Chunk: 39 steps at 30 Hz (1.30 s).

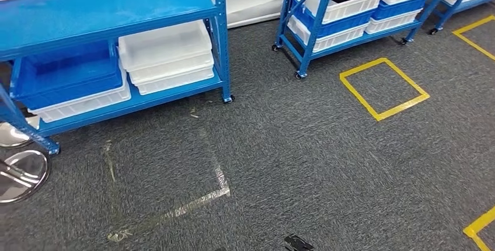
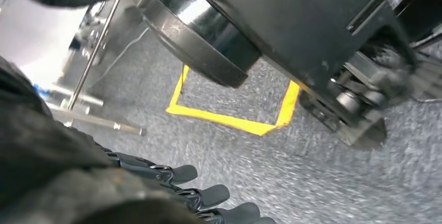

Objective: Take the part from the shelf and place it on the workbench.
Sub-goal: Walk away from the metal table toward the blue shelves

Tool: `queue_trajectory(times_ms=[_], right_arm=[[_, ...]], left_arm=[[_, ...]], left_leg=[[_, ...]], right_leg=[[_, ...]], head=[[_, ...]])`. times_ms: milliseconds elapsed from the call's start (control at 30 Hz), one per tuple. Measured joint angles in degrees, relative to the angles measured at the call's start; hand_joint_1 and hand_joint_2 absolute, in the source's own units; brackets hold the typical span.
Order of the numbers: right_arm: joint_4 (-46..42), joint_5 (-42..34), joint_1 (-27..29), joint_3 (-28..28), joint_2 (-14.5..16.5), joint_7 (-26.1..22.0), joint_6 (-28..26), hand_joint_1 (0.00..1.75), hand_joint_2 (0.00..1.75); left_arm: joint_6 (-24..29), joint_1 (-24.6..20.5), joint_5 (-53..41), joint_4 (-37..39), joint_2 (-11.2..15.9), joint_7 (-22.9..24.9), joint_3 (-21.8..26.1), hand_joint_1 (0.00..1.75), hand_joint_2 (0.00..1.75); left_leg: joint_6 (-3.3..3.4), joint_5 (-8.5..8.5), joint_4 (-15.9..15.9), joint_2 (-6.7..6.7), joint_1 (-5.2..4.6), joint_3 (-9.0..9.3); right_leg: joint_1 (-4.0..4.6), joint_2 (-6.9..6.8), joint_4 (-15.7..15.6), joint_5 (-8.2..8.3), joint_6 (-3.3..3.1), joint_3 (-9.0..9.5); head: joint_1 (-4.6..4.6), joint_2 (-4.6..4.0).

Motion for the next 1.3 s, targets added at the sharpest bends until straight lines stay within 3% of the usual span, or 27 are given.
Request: queue_trajectory(times_ms=[67,100,133,167,233,300,367,400,467,500,533,600,633,667,733,800,833,900,967,1033,1100,1133,1167,1233,1300], right_arm=[[0.00,-0.11,0.33,0.01,0.02,-0.01,-0.03,0.00,0.00],[0.00,-0.17,0.51,0.02,0.03,-0.01,-0.03,0.00,0.00],[0.00,-0.23,0.60,0.02,0.03,-0.01,-0.03,0.00,0.00],[0.01,-0.28,0.60,0.02,0.03,-0.01,-0.03,0.00,0.00],[0.03,-0.39,0.47,0.02,0.01,-0.03,-0.03,0.00,0.00],[0.07,-0.58,0.43,0.02,-0.01,-0.10,-0.03,0.00,0.00],[0.06,-0.78,0.42,0.02,0.05,-0.16,-0.03,0.00,0.00],[0.04,-0.79,0.35,0.02,0.09,-0.19,-0.05,0.00,0.00],[0.03,-0.52,0.24,0.02,0.14,-0.36,-0.13,0.00,0.00],[0.07,-0.30,0.24,0.02,0.08,-0.48,-0.16,0.00,0.00],[0.11,-0.13,0.31,0.02,0.02,-0.58,-0.18,0.00,0.00],[0.19,0.05,0.43,0.02,-0.09,-0.71,-0.11,0.00,0.00],[0.20,0.06,0.42,0.02,-0.11,-0.77,-0.08,0.00,0.00],[0.20,0.07,0.38,0.02,-0.11,-0.83,-0.06,0.00,0.00],[0.18,0.09,0.31,0.03,-0.11,-0.93,-0.08,0.00,0.00],[0.19,0.10,0.30,0.04,-0.13,-0.96,-0.18,0.00,0.00],[0.19,0.10,0.29,0.04,-0.13,-0.97,-0.21,0.00,0.00],[0.15,0.09,0.18,0.04,-0.14,-0.97,-0.19,0.00,0.00],[0.11,0.08,0.03,0.04,-0.15,-0.98,-0.14,0.00,0.00],[0.12,0.09,0.11,0.14,-0.16,-0.99,-0.07,0.00,0.00],[0.13,0.09,0.46,0.36,-0.16,-0.98,0.08,0.00,0.00],[0.13,0.09,0.63,0.49,-0.16,-0.98,0.14,0.00,0.00],[0.13,0.10,0.75,0.57,-0.16,-0.98,0.19,0.00,0.00],[0.13,0.10,0.76,0.76,-0.19,-0.98,0.22,0.00,0.00],[0.14,0.10,0.63,0.88,-0.22,-0.99,0.20,0.00,0.00]], left_arm=[[-0.08,-0.03,-0.01,0.00,-0.02,-0.04,0.01,0.00,0.00],[-0.13,-0.04,-0.02,0.00,-0.02,-0.07,0.01,0.00,0.00],[-0.16,-0.07,-0.03,0.00,-0.04,-0.10,0.01,0.00,0.00],[-0.16,-0.13,-0.05,0.00,-0.06,-0.13,0.02,0.00,0.00],[-0.16,-0.31,-0.09,0.00,-0.11,-0.16,0.02,0.00,0.00],[-0.07,-0.47,-0.14,0.00,-0.12,-0.19,0.02,0.00,0.00],[0.10,-0.47,-0.13,0.00,-0.10,-0.41,0.02,0.00,0.00],[0.14,-0.42,-0.05,0.00,-0.08,-0.62,0.02,0.00,0.00],[-0.08,-0.43,0.27,0.00,-0.04,-1.25,0.02,0.00,0.00],[-0.26,-0.45,0.41,0.00,-0.04,-1.66,0.02,0.00,0.00],[-0.46,-0.53,0.52,0.00,-0.03,-2.05,0.02,0.00,0.00],[-0.72,-0.69,0.64,0.00,0.02,-2.63,0.02,0.00,0.00],[-0.81,-0.71,0.68,0.00,0.05,-2.80,0.02,0.00,0.00],[-0.88,-0.63,0.71,0.00,0.08,-2.96,0.02,0.00,0.00],[-0.95,-0.34,0.73,0.01,0.15,-3.17,0.02,0.00,0.00],[-1.03,-0.15,0.78,0.02,0.28,-3.34,0.02,0.00,0.00],[-1.12,-0.09,0.83,0.02,0.34,-3.50,0.02,0.00,0.00],[-1.31,0.05,0.97,0.02,0.39,-3.98,0.02,0.00,0.00],[-1.37,0.10,1.08,0.02,0.39,-4.20,0.02,0.00,0.00],[-1.34,0.07,1.10,0.02,0.36,-3.80,0.02,0.00,0.00],[-1.26,0.09,1.07,0.02,0.31,-3.30,0.02,0.00,0.00],[-1.23,0.11,1.03,0.02,0.28,-3.16,0.02,0.00,0.00],[-1.21,0.11,0.98,0.02,0.27,-3.10,0.02,0.00,0.00],[-1.20,0.10,0.90,0.02,0.23,-3.04,0.02,0.00,0.00],[-1.18,0.03,0.81,0.02,0.19,-3.04,0.02,0.00,0.00]], left_leg=[[0.25,-0.01,0.05,-1.43,-0.09,-0.01],[0.27,-0.02,0.10,-2.29,-0.14,0.03],[0.26,-0.03,0.16,-3.17,-0.16,0.09],[0.22,-0.06,0.23,-3.99,-0.14,0.18],[-0.01,-0.18,0.48,-5.35,-0.10,0.09],[-0.53,-0.13,0.62,-6.52,0.00,-0.36],[-1.22,0.12,0.46,-7.67,0.12,-0.76],[-1.48,-0.10,0.74,-7.14,0.08,-0.98],[-1.92,-2.01,3.86,-4.20,-0.05,-2.52],[-2.08,-3.75,7.14,-2.35,-0.05,-4.02],[-2.25,-5.52,10.93,-1.38,0.01,-5.80],[-2.48,-7.13,16.13,-0.80,0.07,-8.07],[-2.49,-6.43,15.83,-0.69,0.07,-7.71],[-2.41,-4.83,13.39,-0.36,0.06,-6.27],[-1.93,-1.73,5.66,1.92,-0.27,-2.06],[-1.23,-0.75,1.20,3.70,-0.77,0.13],[-0.91,-0.93,0.84,3.66,-1.01,0.19],[-0.28,-0.55,0.42,2.26,-0.86,0.24],[0.33,-0.16,-0.13,1.18,-0.52,0.56],[0.69,0.06,-0.32,0.10,-0.34,0.62],[0.82,0.13,-0.27,-1.34,-0.32,0.49],[0.83,0.14,-0.23,-2.12,-0.32,0.48],[0.82,0.14,-0.19,-2.84,-0.31,0.51],[0.73,0.08,-0.08,-4.03,-0.24,0.68],[0.37,-0.12,0.22,-5.05,-0.21,0.59]], right_leg=[[0.02,1.20,6.95,-2.22,-0.08,-3.66],[0.03,1.36,8.06,-1.82,-0.19,-4.49],[0.03,1.59,6.93,-0.36,-0.36,-4.29],[0.02,2.16,3.83,1.87,-0.55,-3.14],[-0.11,4.83,-3.69,5.28,-0.94,-0.15],[-0.08,6.45,-7.16,6.01,-1.09,1.35],[-0.02,5.48,-7.47,6.03,-1.25,1.66],[-0.09,4.81,-7.76,6.14,-1.47,1.86],[-0.21,3.39,-8.32,6.31,-1.99,2.24],[-0.12,2.57,-8.43,6.28,-2.21,2.38],[-0.01,1.71,-8.42,6.17,-2.36,2.42],[0.15,-0.19,-8.31,5.94,-2.53,2.48],[0.19,-1.01,-8.23,5.82,-2.53,2.51],[0.20,-1.70,-8.12,5.68,-2.50,2.58],[0.33,-2.81,-7.85,5.33,-2.24,2.77],[0.54,-3.89,-7.63,5.08,-1.84,2.85],[0.61,-4.49,-7.65,5.05,-1.61,2.90],[0.58,-5.05,-7.71,4.88,-1.05,3.11],[0.37,-2.75,-6.27,3.66,-0.45,2.68],[0.07,0.40,-0.05,0.41,-0.09,-0.18],[-0.04,1.36,7.67,-2.38,0.13,-4.15],[-0.05,1.40,9.15,-2.23,0.17,-5.11],[-0.07,1.45,8.94,-1.30,0.16,-5.26],[-0.14,1.87,4.01,2.22,0.04,-3.24],[-0.38,4.41,-3.12,5.15,-0.10,-0.17]], head=[[0.11,0.00],[0.11,0.00],[0.11,0.00],[0.13,0.00],[0.10,0.00],[0.08,0.00],[0.07,0.00],[0.03,0.00],[-0.19,0.00],[-0.30,0.00],[-0.37,0.00],[-0.38,0.00],[-0.39,0.00],[-0.40,0.00],[-0.39,0.00],[-0.36,0.01],[-0.34,0.01],[-0.32,0.00],[-0.26,0.00],[-0.16,0.00],[-0.11,0.00],[-0.11,0.00],[-0.10,0.00],[-0.10,0.00],[-0.10,0.00]])
